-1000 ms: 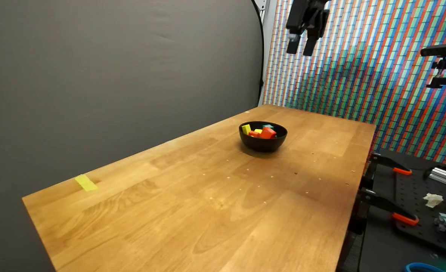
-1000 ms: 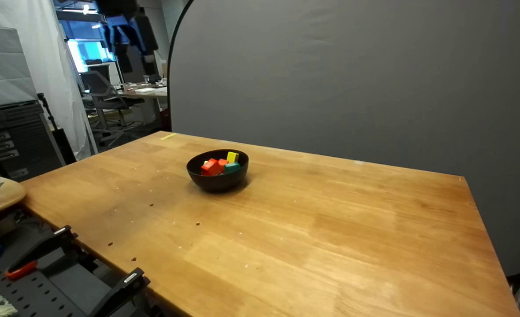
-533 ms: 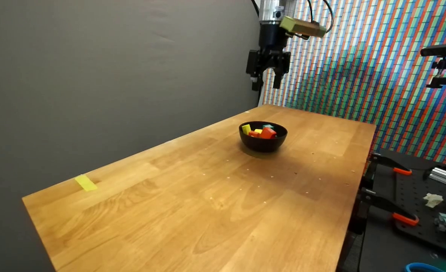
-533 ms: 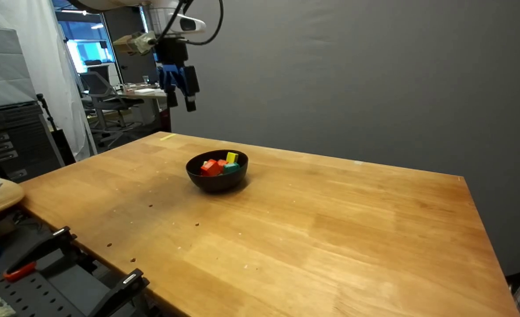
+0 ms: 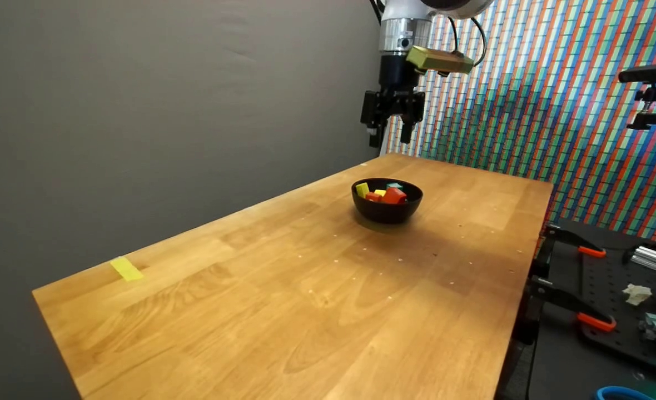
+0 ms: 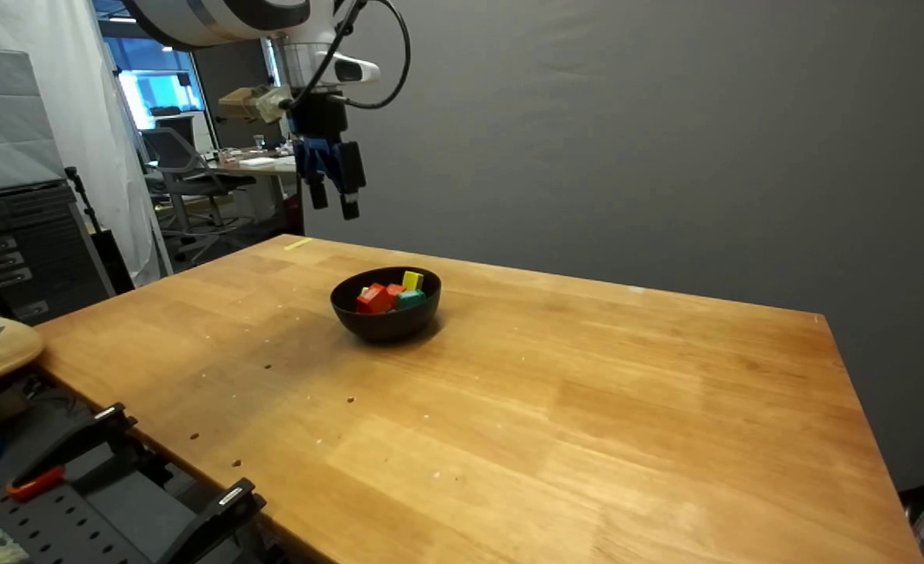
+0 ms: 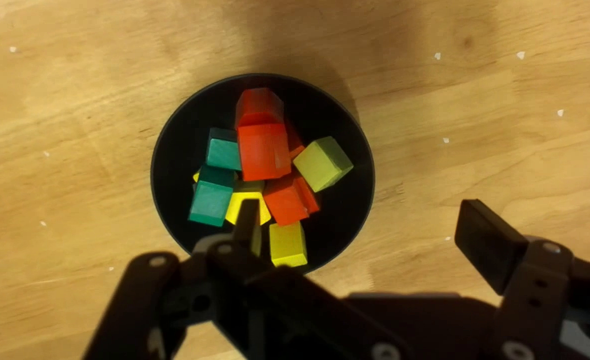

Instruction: Take the blocks out of the bowl and put them on the table

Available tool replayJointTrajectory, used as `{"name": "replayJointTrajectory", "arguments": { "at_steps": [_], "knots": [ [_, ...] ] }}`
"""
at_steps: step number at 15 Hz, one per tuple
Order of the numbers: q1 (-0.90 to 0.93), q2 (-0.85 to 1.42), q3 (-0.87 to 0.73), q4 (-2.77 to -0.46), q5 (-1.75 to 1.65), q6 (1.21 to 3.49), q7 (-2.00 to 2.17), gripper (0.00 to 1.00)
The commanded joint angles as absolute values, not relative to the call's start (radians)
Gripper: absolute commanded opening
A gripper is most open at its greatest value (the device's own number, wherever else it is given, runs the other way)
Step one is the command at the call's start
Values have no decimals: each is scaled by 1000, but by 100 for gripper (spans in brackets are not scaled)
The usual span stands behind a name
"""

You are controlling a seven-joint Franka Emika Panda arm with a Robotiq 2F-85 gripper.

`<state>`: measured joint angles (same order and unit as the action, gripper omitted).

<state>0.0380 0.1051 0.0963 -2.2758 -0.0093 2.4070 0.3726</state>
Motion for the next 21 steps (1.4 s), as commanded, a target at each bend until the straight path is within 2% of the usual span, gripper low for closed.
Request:
{"name": "replayJointTrajectory", "arguments": {
  "at_steps": [1, 10, 12, 16, 19, 21],
  "knots": [
    [42, 182, 57, -2301, 4, 2554, 350, 100],
    [69, 342, -6, -2317, -16, 2721, 351, 100],
    [68, 354, -10, -2325, -3, 2730, 344, 73],
    [51, 353, 4, -2344, 39, 2733, 324, 40],
    [38, 303, 25, -2371, 92, 2725, 294, 19],
    [34, 234, 46, -2400, 132, 2700, 254, 19]
  ]
}}
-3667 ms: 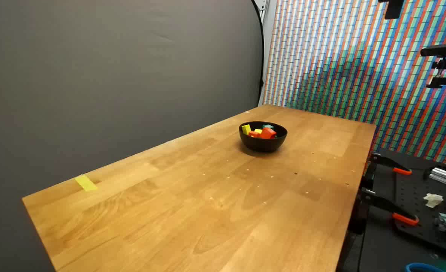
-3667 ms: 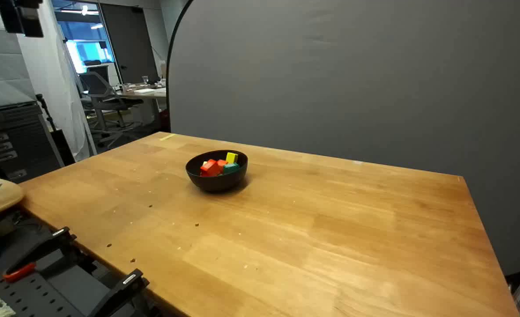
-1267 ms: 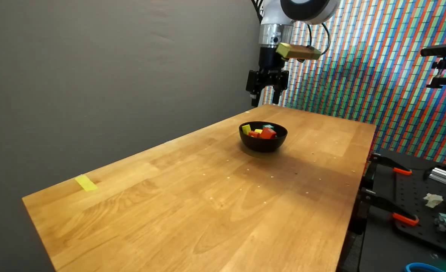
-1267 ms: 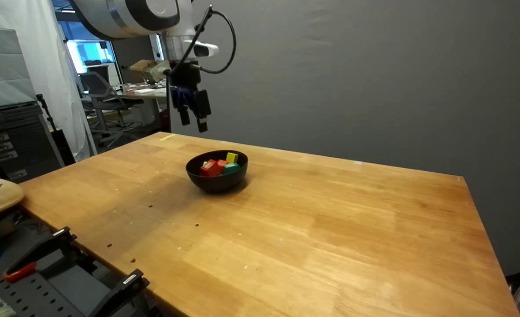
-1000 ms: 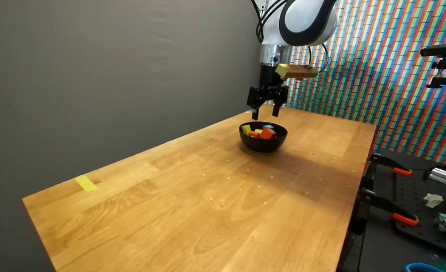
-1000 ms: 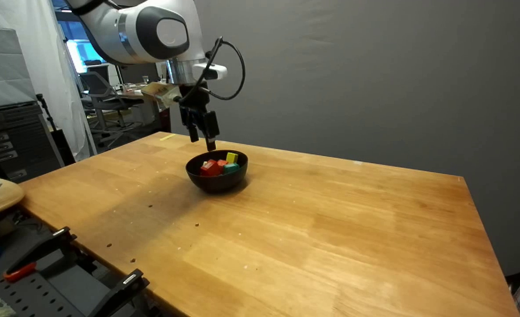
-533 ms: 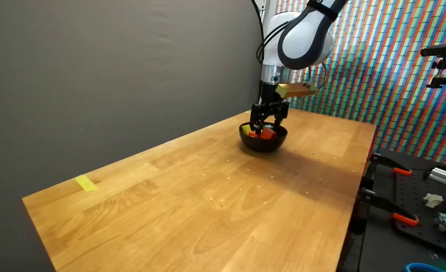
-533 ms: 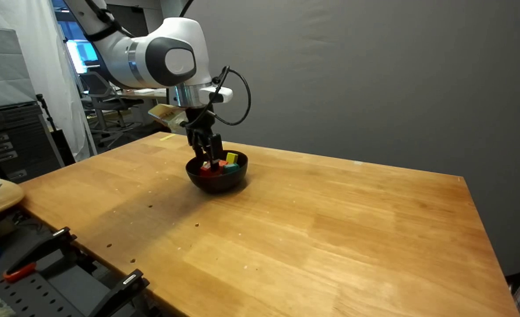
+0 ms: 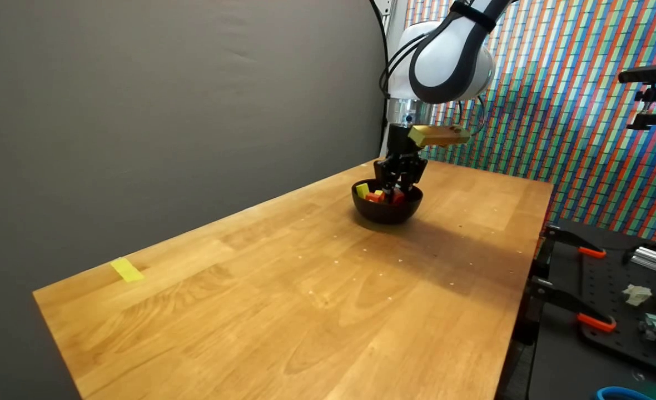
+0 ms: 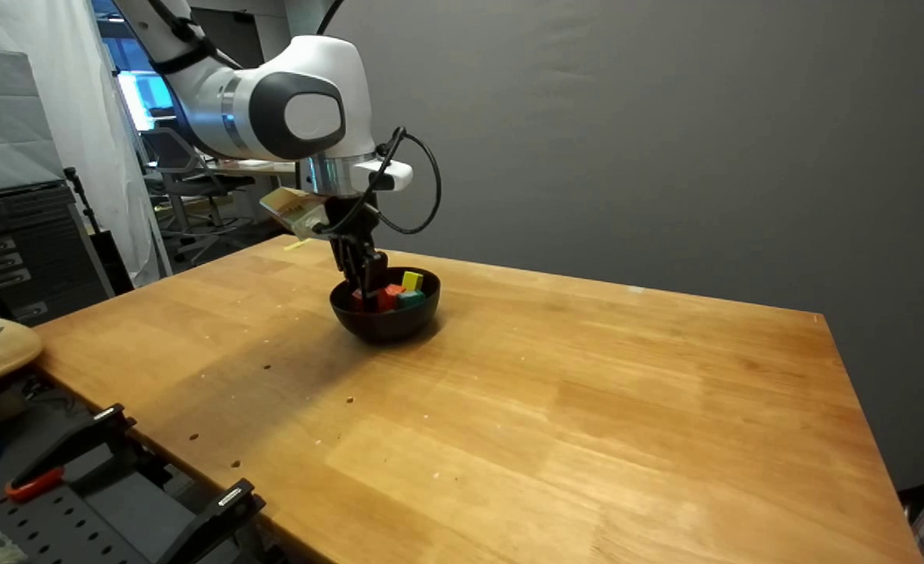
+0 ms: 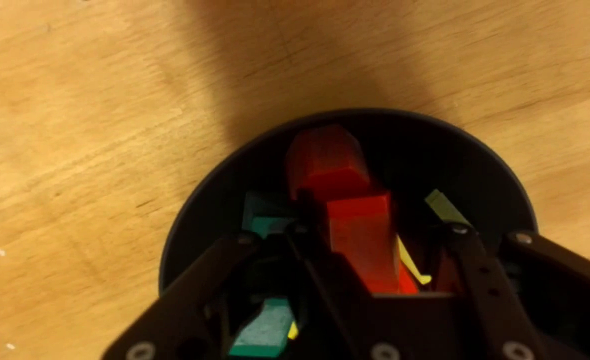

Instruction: Take the blocks out of the bowl and put them on the table

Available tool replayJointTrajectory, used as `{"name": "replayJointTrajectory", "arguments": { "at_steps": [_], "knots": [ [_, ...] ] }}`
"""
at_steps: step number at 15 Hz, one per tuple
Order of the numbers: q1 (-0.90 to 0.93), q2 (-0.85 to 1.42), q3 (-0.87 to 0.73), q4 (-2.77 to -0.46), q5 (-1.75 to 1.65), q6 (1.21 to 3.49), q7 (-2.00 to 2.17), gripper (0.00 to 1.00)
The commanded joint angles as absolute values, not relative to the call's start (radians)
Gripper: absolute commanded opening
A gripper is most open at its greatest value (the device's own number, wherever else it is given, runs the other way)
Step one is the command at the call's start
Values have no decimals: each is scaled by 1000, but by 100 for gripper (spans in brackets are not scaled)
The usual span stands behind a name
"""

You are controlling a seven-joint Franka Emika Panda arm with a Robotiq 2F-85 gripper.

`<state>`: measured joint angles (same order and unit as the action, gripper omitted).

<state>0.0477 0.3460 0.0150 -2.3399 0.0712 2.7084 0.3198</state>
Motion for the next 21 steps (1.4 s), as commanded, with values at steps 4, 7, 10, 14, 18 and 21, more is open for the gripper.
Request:
{"name": "replayJointTrajectory", "arguments": {
  "at_steps": [4, 7, 10, 14, 18, 21],
  "knots": [
    [67, 55, 138, -2454, 198, 2623, 123, 19],
    [141, 65, 210, -2381, 240, 2533, 79, 19],
    [189, 185, 238, -2295, 236, 2430, 66, 19],
    [195, 342, 204, -2222, 174, 2335, 108, 71],
    [161, 386, 179, -2180, 199, 2298, 79, 99],
    [136, 293, 132, -2218, 167, 2312, 109, 100]
  ]
}}
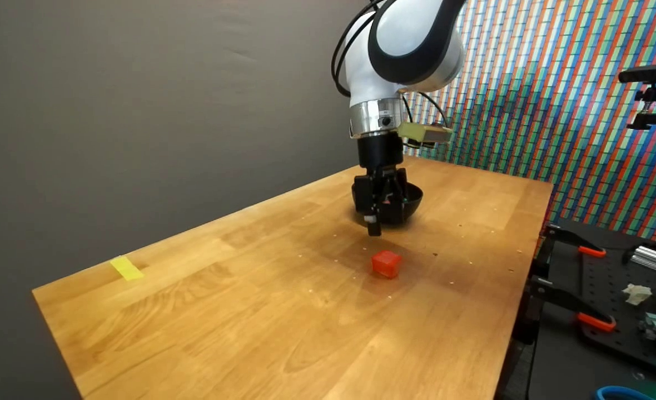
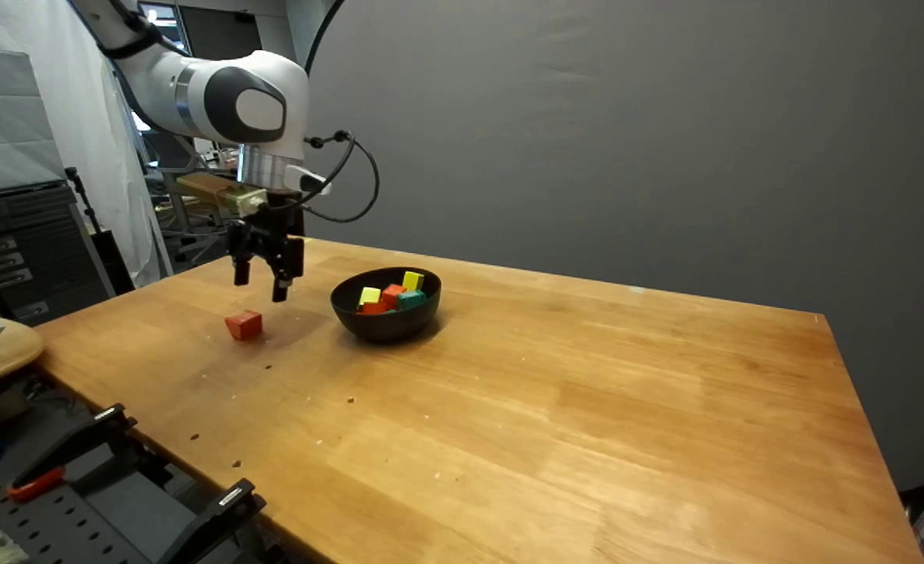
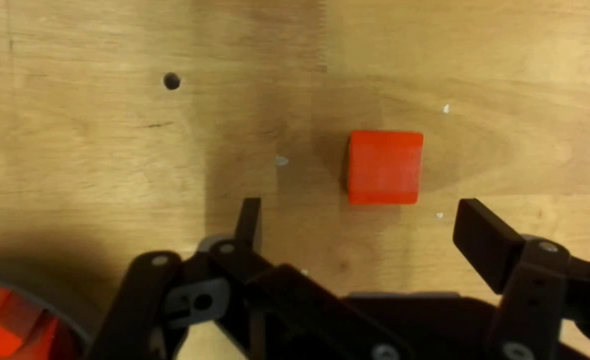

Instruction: Take the blocks out of the bowl and put them on the table

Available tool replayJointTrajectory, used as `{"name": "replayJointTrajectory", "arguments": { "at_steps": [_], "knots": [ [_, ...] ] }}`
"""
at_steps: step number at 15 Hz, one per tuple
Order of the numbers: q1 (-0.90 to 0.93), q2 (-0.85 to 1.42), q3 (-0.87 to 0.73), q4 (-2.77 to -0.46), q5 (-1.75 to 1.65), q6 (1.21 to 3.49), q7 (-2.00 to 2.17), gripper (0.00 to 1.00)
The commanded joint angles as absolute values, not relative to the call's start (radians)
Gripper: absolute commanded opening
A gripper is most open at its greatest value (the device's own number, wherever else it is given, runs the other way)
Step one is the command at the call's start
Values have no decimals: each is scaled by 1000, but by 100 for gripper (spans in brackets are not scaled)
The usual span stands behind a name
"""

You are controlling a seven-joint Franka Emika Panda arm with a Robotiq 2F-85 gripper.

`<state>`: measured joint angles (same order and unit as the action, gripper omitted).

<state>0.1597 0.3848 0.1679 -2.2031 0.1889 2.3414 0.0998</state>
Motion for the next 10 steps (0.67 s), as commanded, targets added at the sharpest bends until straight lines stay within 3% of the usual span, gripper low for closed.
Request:
{"name": "replayJointTrajectory", "arguments": {
  "at_steps": [1, 4, 10],
  "knots": [
    [128, 261, 114, -2233, 158, 2322, 121, 100],
    [98, 209, 35, -2253, 114, 2347, 205, 100],
    [66, 336, 48, -2171, 193, 2380, 157, 100]
  ]
}}
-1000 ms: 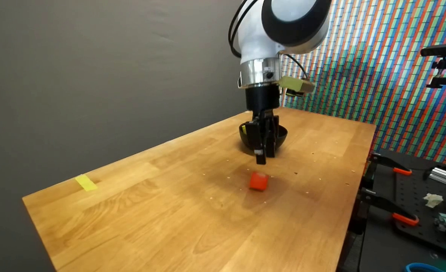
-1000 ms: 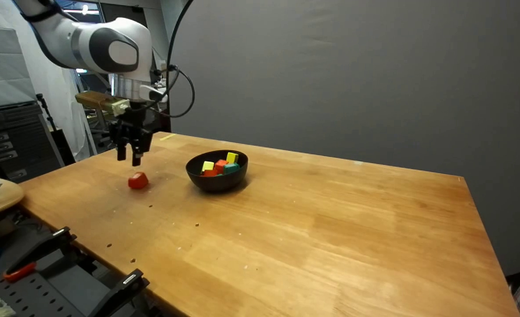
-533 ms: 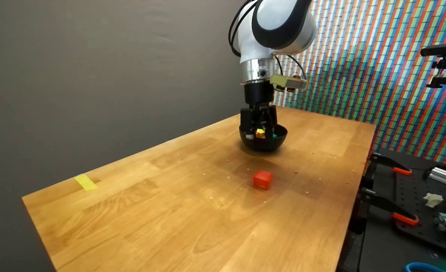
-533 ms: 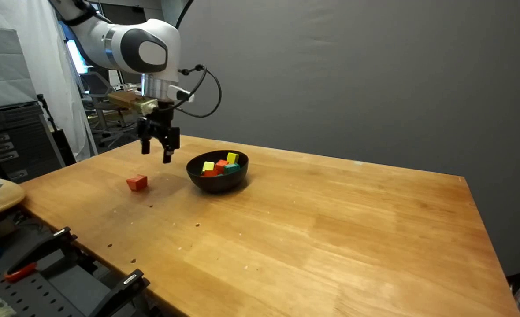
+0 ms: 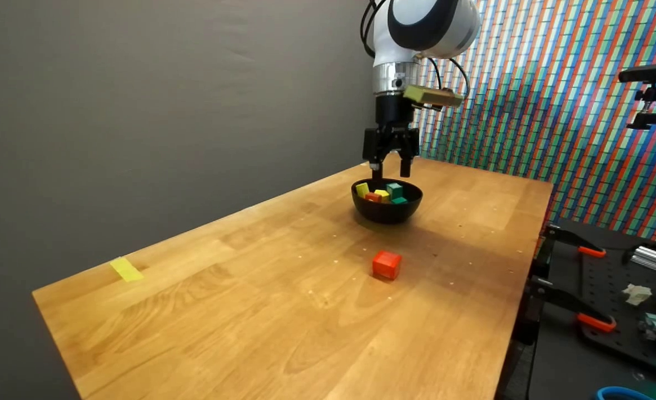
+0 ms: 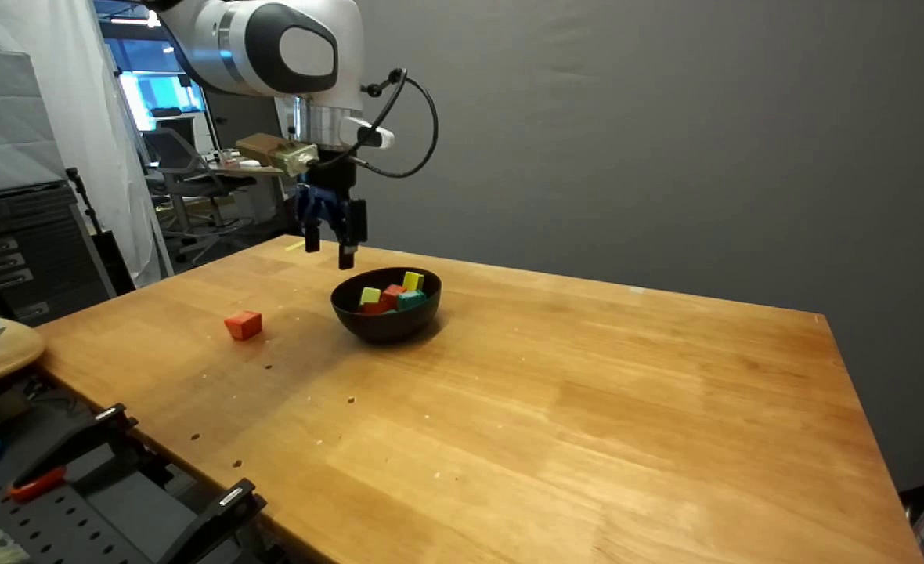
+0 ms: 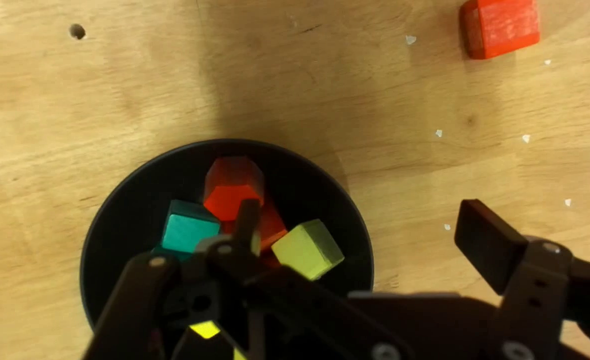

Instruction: Take the blocks out of the bowl and put them on the table

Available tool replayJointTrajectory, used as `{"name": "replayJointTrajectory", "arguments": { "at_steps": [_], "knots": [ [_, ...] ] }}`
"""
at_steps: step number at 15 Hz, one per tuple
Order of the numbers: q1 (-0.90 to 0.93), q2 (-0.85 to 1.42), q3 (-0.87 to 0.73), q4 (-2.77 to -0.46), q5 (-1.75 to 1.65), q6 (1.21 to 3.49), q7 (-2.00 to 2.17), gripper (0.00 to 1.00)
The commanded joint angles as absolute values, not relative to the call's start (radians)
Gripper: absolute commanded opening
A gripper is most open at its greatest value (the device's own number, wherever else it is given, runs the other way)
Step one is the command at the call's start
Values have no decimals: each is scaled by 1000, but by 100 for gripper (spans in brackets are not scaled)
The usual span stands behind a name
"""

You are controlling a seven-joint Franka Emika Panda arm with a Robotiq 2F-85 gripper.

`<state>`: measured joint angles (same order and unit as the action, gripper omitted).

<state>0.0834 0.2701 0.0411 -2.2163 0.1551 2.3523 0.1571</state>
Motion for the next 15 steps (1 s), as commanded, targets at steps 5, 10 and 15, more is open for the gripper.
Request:
{"name": "replayJointTrajectory", "arguments": {
  "at_steps": [5, 10, 15],
  "knots": [
    [42, 389, 26, -2164, 207, 2455, 183, 100],
    [20, 323, 5, -2229, 204, 2543, 205, 100],
    [17, 342, -22, -2230, 186, 2572, 247, 100]
  ]
}}
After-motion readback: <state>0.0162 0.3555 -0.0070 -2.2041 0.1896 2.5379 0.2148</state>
